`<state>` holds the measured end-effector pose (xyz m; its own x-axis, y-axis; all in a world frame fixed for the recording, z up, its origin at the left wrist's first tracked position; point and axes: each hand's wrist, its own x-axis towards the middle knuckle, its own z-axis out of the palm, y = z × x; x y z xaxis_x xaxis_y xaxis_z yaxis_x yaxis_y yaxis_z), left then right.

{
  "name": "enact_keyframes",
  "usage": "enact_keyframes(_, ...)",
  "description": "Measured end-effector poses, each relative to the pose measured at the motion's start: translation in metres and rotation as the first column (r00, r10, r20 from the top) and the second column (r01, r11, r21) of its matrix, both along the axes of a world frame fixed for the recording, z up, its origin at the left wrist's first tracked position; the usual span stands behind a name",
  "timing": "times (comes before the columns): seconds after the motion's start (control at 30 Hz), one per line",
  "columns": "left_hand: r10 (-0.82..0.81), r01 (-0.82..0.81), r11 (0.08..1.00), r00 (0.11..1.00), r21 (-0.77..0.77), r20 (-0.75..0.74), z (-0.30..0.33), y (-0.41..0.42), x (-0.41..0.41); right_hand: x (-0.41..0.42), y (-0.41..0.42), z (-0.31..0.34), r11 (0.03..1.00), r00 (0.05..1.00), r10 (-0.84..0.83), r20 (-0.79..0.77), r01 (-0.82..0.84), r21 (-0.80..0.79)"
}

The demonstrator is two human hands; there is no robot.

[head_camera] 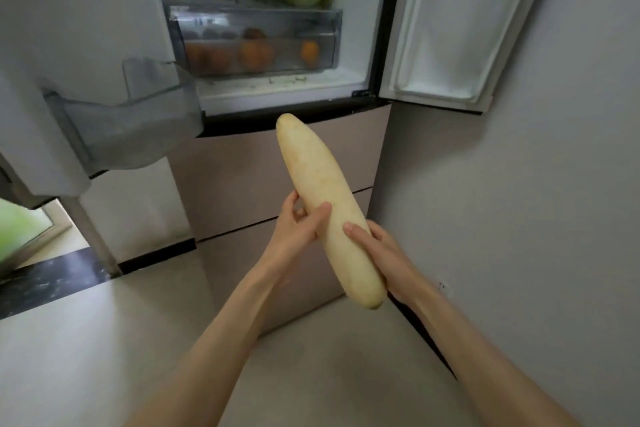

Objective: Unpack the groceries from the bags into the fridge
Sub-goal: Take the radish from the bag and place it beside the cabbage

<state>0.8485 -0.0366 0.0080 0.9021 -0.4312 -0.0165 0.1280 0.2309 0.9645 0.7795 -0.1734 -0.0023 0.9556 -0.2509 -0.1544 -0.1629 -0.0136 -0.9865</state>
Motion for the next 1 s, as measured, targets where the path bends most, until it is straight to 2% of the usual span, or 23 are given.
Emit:
enact_keyframes(0.13, 0.002, -0.001, 0.999, 0.999, -0.036, 0.048, 0.031, -0.032, 0.068, 0.065, -0.03, 0.033, 0.999, 0.997, 0.036, 0.066, -0.035, -0.016)
enact_keyframes(0.43, 0.342, -0.336, 0.939, 0.934, -0.075, 0.099, 0.112, -0.092, 0.233, 0.245, -0.088, 0.111, 0.988, 0.971, 0.135, 0.196, -0.146, 0.042)
enact_keyframes(0.7, 0.426, -0.448, 0.894, 0.854, 0.008, 0.298, 0.193, -0.13, 0.357, 0.399, -0.125, 0.179, 0.955, 0.931, 0.203, 0.303, -0.257, 0.15)
enact_keyframes(0.83, 0.47, -0.498, 0.867, 0.817, -0.003, 0.333, 0.211, -0.137, 0.408, 0.46, -0.13, 0.208, 0.957, 0.912, 0.209, 0.353, -0.264, 0.116)
enact_keyframes(1.0, 0.465, -0.498, 0.866, 0.84, 0.056, 0.279, 0.218, -0.138, 0.468, 0.531, -0.122, 0.222, 0.974, 0.921, 0.214, 0.326, -0.227, 0.002)
